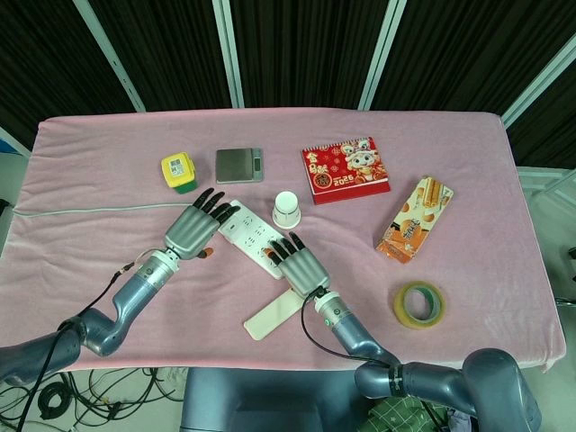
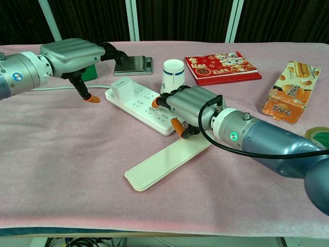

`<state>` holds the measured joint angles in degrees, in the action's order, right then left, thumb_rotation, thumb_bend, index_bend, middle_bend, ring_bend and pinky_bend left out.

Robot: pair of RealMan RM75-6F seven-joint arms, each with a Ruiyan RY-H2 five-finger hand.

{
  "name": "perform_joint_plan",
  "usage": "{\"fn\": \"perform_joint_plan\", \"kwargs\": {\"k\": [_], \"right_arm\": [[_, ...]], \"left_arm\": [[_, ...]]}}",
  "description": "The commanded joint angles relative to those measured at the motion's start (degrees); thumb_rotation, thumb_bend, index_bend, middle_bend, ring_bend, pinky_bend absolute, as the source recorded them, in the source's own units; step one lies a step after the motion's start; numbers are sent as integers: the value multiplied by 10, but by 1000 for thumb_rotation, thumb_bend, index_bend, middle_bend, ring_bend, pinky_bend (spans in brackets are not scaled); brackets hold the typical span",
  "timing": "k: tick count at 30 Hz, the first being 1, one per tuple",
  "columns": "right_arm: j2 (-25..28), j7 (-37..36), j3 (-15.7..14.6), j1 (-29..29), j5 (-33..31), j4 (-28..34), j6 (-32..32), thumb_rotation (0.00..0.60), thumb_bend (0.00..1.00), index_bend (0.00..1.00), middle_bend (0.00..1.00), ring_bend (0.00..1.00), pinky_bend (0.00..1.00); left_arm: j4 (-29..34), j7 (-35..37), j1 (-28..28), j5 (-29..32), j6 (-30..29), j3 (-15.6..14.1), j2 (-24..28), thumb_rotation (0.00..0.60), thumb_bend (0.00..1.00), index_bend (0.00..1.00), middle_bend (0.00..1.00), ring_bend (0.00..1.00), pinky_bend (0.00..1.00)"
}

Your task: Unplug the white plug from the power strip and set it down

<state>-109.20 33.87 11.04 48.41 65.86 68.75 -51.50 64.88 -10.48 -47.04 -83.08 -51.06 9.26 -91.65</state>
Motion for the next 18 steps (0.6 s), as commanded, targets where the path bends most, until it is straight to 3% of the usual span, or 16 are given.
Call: {"fn": "perform_joint_plan", "kwargs": {"k": [1,12,18], "right_arm": [[0,-2,0,0,0,-1,-1,600,681,170,111,121,71],[5,-1,-1,-1,-3,6,-4,600,681,170,111,120,71],[3,-3,0,0,-5,0,-6,600,682,171,111,118,71]], "left_arm": [[-8,-1,-6,3,3,1,-6,600,161,139,185,0,0],[-27,16,-18,-10,6,-13,-12,600,123,146,196,0,0],[-61,36,-19,-16,-9,-17,-35,600,123,198,205,0,0]]}}
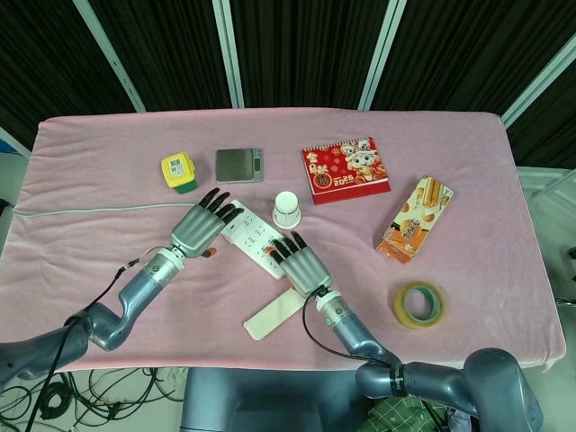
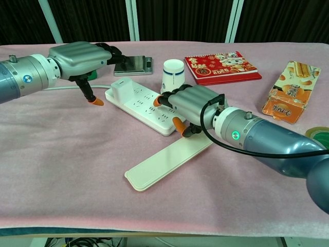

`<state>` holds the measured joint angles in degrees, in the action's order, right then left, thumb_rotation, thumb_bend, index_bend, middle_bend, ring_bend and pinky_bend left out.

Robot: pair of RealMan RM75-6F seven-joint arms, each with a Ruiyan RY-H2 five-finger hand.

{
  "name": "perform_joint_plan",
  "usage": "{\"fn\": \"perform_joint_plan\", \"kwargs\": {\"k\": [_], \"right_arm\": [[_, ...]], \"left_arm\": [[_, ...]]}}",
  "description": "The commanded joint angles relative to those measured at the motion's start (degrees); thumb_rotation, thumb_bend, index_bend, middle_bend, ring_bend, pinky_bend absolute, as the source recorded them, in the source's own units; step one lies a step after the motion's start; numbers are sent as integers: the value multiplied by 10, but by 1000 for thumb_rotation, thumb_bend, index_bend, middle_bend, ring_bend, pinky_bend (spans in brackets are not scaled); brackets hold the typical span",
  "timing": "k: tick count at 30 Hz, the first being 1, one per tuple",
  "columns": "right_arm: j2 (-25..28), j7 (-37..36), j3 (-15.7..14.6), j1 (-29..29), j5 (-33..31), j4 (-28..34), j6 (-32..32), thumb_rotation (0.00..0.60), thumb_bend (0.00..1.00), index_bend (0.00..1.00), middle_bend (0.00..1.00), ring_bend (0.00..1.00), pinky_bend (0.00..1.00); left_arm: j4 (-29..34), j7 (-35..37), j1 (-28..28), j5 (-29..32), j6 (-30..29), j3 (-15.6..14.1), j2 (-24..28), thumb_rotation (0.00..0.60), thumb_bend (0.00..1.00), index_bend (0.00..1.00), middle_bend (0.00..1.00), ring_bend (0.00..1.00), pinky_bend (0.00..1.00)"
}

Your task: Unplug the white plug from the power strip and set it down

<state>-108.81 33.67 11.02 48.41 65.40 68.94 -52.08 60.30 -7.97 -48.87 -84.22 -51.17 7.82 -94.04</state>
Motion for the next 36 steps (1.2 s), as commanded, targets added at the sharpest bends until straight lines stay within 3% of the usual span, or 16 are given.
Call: {"fn": "perform_joint_plan", "kwargs": {"k": [1,21,36], "right_arm": [[-1,-1,-1,0,-1,-3,-1,600,682,171,111,118,71],[-19,-18,-10,-1,3,-48,7,600,681,171,111,118,70],[-12,-19,-6,0,7,-39,5,600,682,171,111,118,70]], "left_arm": [[-24,15,-1,-7,-9,-5,-16,600,123,207,208,0,0],[-196,120,-22,-39,-32,-26,-110,600,123,281,302,0,34],[-259,171,-45,-57,-38,-39,-153,600,144,318,332,0,41]]}}
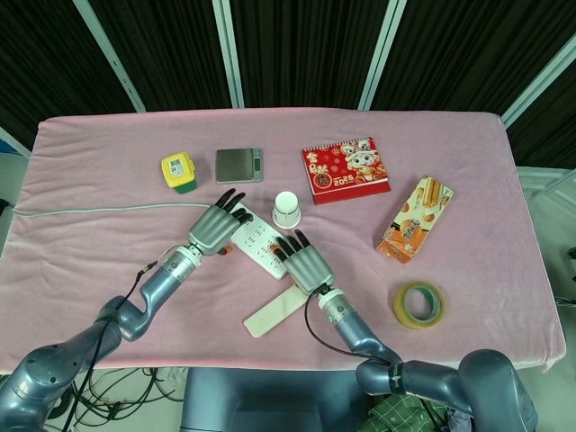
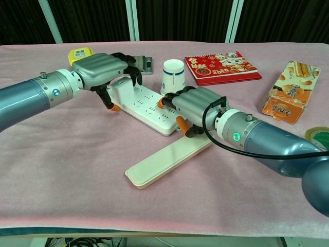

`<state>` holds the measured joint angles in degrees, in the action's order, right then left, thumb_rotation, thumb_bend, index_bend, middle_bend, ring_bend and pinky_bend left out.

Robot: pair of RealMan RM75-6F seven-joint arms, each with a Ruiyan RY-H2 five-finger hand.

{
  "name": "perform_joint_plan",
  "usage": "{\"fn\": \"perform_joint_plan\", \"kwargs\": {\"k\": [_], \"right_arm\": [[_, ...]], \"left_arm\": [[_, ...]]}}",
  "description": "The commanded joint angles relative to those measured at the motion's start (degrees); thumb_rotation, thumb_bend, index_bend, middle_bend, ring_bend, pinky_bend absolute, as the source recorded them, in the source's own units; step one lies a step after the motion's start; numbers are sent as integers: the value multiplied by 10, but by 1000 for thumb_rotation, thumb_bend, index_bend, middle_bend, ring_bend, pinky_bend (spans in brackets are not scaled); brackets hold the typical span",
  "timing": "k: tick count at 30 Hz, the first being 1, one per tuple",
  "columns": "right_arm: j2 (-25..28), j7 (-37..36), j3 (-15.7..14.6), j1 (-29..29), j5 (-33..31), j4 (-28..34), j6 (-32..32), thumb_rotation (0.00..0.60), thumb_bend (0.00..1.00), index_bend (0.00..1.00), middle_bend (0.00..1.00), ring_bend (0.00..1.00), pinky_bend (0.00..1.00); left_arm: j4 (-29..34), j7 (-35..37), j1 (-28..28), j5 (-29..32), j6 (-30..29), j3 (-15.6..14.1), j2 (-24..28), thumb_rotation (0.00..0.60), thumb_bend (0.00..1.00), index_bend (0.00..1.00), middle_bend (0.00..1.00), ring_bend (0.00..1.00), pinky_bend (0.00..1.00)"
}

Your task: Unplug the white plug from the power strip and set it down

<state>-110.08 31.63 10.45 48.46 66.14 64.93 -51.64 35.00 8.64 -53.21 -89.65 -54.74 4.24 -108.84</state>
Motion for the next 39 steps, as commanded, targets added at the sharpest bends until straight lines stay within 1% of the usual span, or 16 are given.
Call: {"fn": "perform_joint_plan", "kwargs": {"k": [1,4,7,13,19,37,39], "right_arm": [[2,2,-1,-1,-1,3,1,600,681,171,111,118,70],[4,3,-2,-2,-2,3,1,600,681,171,111,118,70],[6,3,-2,-3,-3,4,1,600,682,171,111,118,70],[9,2,-2,-4,-3,6,1,600,682,171,111,118,70],[10,1,-4,-4,-4,5,3,600,681,171,111,118,70],[10,4,-4,-4,-6,4,3,600,681,171,111,118,70],[10,4,-4,-4,-6,4,3,600,682,171,111,118,70]], "left_arm": [[-10,9,-2,-4,-2,-5,-9,600,144,320,333,0,41],[-19,13,-4,-7,-4,-9,-15,600,174,343,355,0,46],[-28,18,-4,-9,-11,-10,-20,600,178,359,376,0,54],[-46,24,-6,-6,-13,-8,-28,600,178,359,375,0,55],[-62,24,-9,-8,-12,-13,-35,600,178,358,375,0,55],[-74,28,-8,-7,-18,-18,-35,600,178,362,383,0,55],[-72,29,-7,-6,-18,-19,-34,600,192,366,387,0,55]]}}
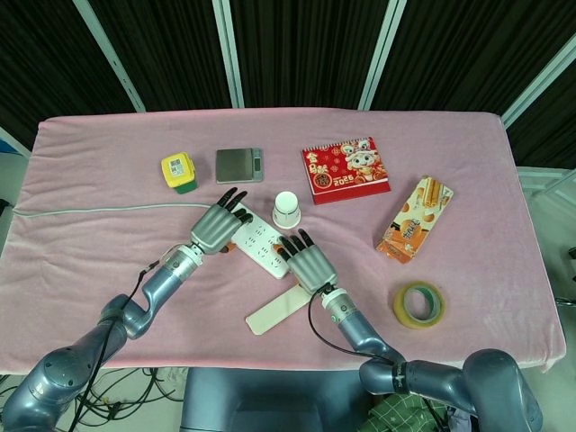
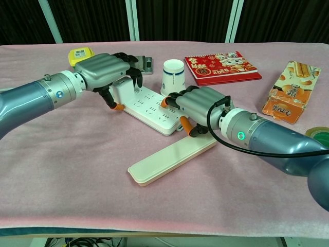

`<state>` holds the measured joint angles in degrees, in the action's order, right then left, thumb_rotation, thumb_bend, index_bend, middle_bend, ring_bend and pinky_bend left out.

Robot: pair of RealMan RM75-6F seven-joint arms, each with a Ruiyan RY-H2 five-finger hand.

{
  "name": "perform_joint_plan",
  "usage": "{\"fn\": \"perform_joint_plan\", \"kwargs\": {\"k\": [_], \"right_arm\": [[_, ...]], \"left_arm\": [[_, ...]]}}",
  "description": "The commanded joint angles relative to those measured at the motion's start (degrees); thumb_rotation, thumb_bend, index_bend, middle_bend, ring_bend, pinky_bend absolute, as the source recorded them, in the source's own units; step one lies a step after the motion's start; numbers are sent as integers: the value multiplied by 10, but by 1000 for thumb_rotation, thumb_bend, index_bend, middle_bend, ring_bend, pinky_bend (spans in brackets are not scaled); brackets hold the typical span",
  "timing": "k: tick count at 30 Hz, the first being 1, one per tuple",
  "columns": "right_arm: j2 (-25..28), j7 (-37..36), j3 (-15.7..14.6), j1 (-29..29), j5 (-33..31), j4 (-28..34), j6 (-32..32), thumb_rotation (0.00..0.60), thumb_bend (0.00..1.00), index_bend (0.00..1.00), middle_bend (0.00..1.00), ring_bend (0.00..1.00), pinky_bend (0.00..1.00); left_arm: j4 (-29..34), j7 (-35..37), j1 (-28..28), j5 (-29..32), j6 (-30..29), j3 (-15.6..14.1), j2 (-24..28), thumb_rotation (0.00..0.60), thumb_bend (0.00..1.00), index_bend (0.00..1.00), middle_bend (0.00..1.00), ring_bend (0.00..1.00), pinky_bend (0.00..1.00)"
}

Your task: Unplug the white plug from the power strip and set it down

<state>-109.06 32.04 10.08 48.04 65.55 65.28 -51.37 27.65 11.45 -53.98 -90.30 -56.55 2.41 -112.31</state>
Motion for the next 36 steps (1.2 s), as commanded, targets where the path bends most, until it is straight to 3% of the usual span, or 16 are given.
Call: {"fn": "perform_joint_plan", "kwargs": {"k": [1,18,29,36], "right_arm": [[0,0,0,0,0,0,0,600,682,171,111,118,70],[1,-1,-2,-4,-3,-3,0,600,682,171,112,118,70],[1,3,-5,-4,-3,-2,3,600,681,171,111,118,70],[2,6,-4,-4,-8,2,4,600,681,171,111,118,70]], "left_arm": [[2,1,0,0,0,-1,1,600,203,368,389,0,55],[7,0,6,4,4,-5,6,600,264,387,410,0,55],[19,6,6,4,4,-7,14,600,442,425,461,6,59],[26,7,2,3,-1,-6,14,600,556,522,542,55,94]]}}
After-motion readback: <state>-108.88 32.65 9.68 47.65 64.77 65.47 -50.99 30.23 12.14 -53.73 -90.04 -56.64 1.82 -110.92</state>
